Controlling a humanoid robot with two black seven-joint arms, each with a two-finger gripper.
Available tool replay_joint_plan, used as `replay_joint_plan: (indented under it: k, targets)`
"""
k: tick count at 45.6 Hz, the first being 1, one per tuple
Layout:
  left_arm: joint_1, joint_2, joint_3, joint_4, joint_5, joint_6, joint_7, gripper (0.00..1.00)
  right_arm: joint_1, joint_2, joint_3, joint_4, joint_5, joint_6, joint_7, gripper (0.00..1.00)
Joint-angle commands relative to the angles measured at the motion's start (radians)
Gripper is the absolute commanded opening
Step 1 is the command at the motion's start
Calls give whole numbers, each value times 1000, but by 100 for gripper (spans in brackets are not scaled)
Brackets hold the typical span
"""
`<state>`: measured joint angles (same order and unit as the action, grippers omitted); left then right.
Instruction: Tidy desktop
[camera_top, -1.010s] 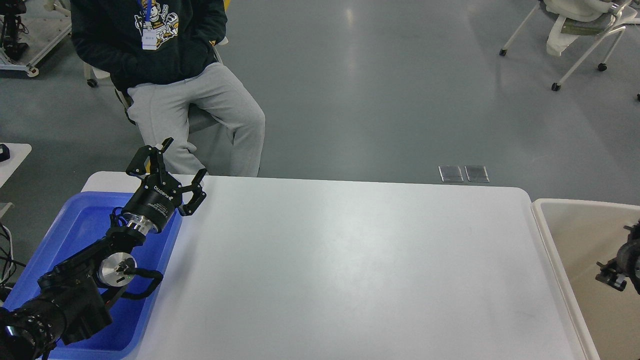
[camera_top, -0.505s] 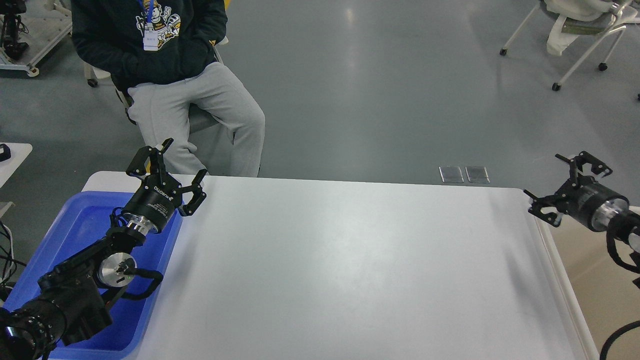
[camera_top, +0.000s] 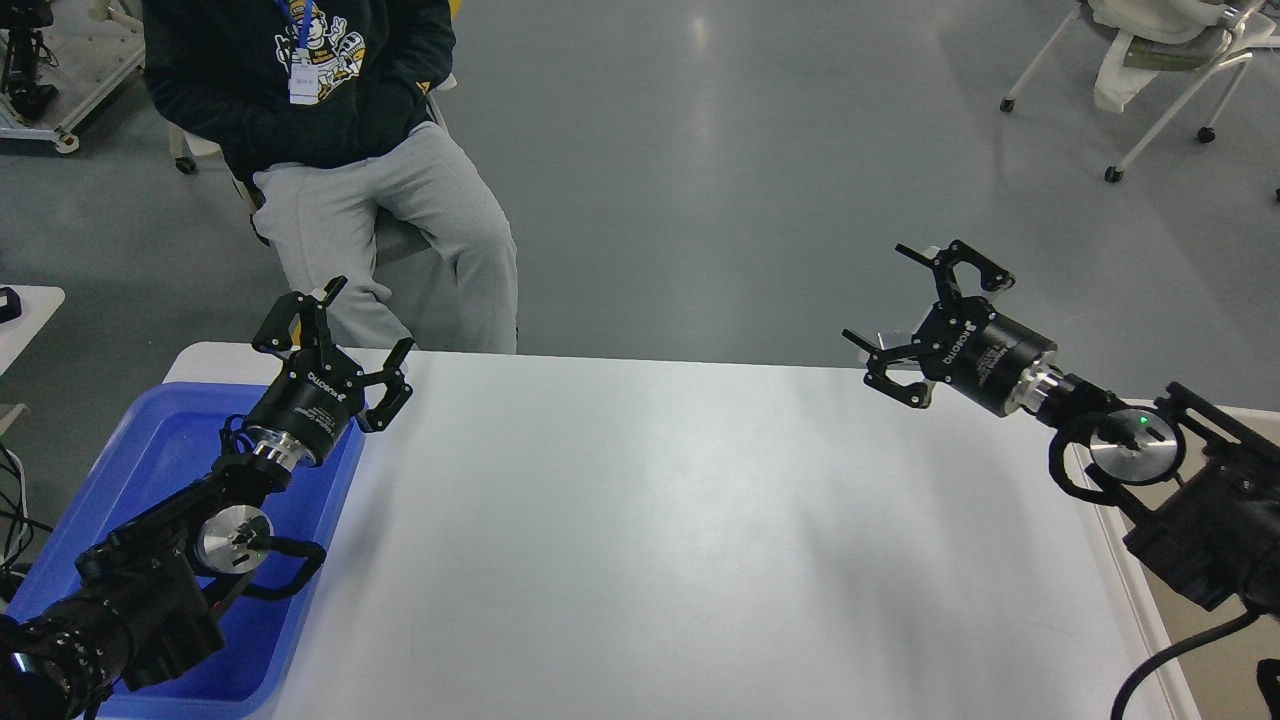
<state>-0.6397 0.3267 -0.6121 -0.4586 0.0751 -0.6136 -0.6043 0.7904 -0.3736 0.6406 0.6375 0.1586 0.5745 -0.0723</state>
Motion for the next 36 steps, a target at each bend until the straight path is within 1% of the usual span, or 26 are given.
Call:
replay_joint_plan:
  k: [1, 8, 23, 30, 36]
  targets:
    - [0, 0, 0, 0, 0, 0, 0, 100, -8, 151, -1, -35, -99, -24, 81, 100]
    - [0, 0, 0, 0, 0, 0, 0, 100, -34, 205, -15, -97, -123, -25, 114, 100]
    - [0, 0, 0, 0, 0, 0, 0, 100, -71, 271, -21, -119, -197, -50, 175, 100]
    - [0, 0, 0, 0, 0, 0, 0, 100, -94, 283, -19, -137, -197, -50, 189, 100]
    - [0, 0, 0, 0, 0, 0, 0, 100, -100, 285, -19, -140, -197, -50, 189, 100]
